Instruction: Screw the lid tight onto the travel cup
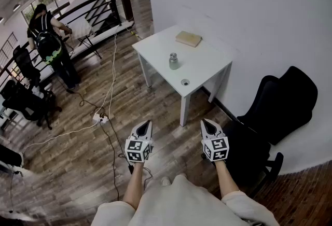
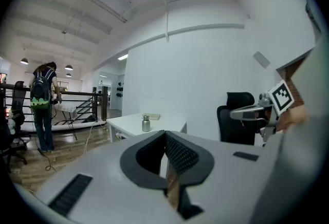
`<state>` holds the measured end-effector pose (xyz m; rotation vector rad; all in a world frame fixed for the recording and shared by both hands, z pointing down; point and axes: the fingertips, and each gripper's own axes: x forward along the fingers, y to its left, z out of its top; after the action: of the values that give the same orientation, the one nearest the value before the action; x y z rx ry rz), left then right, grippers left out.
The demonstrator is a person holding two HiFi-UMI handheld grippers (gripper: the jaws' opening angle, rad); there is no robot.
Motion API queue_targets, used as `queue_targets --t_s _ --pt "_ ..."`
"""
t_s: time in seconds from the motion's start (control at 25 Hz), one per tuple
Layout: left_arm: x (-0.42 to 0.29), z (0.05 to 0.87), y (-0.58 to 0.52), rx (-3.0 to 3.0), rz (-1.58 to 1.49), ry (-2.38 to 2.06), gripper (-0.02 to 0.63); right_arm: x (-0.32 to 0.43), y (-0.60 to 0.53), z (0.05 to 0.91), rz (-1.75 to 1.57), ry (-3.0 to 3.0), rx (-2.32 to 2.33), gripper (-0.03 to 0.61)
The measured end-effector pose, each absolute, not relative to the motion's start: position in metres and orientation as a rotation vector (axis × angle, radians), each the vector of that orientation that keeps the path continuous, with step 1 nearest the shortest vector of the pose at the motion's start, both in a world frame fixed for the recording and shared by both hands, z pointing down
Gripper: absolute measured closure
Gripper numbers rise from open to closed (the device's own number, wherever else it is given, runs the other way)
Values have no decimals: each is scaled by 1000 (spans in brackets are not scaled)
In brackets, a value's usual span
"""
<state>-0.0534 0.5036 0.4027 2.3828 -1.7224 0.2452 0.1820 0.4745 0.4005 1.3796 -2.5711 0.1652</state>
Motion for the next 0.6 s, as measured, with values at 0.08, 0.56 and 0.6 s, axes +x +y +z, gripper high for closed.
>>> queue_targets --t_s 0.08,0.56,0.6 --pt "-51 404 500 2380 246 -1722 606 184 472 402 168 -2572 1378 580" --pt "-29 413 484 2349 244 -1742 606 201 449 409 163 -2609 1356 580" --pt "-28 414 483 2345 245 -1743 606 202 447 410 161 -2608 1353 580"
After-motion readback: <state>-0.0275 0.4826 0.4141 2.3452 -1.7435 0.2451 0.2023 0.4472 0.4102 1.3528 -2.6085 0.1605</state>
